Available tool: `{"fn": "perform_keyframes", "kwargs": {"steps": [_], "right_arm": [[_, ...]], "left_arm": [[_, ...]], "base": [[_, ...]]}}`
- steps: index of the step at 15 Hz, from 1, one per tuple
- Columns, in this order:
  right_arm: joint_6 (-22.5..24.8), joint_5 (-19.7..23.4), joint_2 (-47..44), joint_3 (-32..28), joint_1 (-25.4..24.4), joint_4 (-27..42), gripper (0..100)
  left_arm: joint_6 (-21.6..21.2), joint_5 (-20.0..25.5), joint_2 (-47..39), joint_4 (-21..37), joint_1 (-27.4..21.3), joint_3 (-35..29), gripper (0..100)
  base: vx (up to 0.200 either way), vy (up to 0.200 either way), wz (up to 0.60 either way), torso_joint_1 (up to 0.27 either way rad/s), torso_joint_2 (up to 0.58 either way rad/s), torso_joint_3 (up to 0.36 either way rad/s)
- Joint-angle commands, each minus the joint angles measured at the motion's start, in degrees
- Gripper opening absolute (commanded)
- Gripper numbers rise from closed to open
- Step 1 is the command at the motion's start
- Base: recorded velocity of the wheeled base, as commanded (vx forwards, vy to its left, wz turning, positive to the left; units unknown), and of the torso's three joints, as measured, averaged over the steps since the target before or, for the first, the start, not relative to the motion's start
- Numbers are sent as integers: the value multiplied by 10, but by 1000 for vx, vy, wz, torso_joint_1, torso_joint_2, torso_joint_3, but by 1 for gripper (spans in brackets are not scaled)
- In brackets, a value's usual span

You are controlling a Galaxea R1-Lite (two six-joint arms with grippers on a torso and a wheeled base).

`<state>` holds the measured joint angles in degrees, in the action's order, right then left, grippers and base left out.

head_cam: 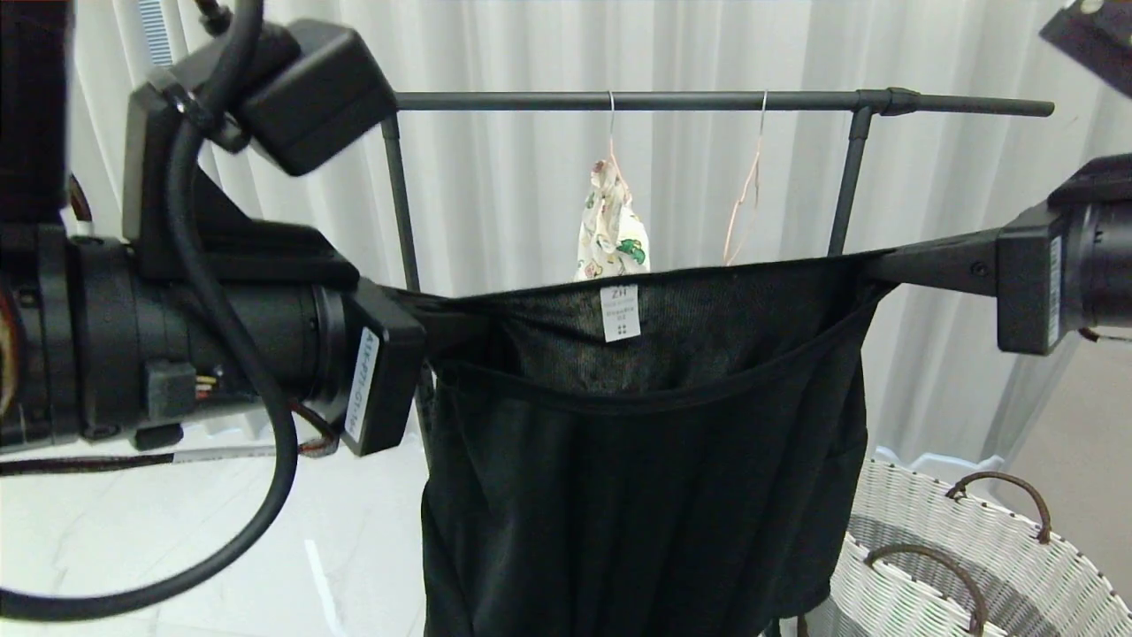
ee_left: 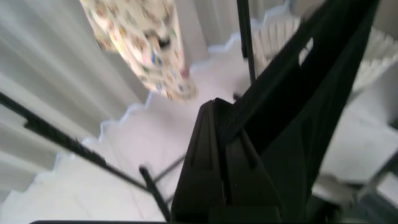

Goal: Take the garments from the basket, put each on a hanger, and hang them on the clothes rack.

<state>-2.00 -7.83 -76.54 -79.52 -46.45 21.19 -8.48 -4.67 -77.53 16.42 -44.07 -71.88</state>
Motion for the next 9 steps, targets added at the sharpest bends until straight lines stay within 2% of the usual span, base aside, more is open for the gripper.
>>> {"fn": "perform_keyframes", "kwargs": {"steps": [1,9], "right_arm": [[16,8,-4,-43,14,24,0],[18,15,-12,-40,37,23,0]], "left_arm": [[0,1,-10,-4,9,-31,0],[-2,-4,7,-2,9,-15,0]], "base": [[0,0,0,0,0,0],[0,0,0,0,0,0]]}}
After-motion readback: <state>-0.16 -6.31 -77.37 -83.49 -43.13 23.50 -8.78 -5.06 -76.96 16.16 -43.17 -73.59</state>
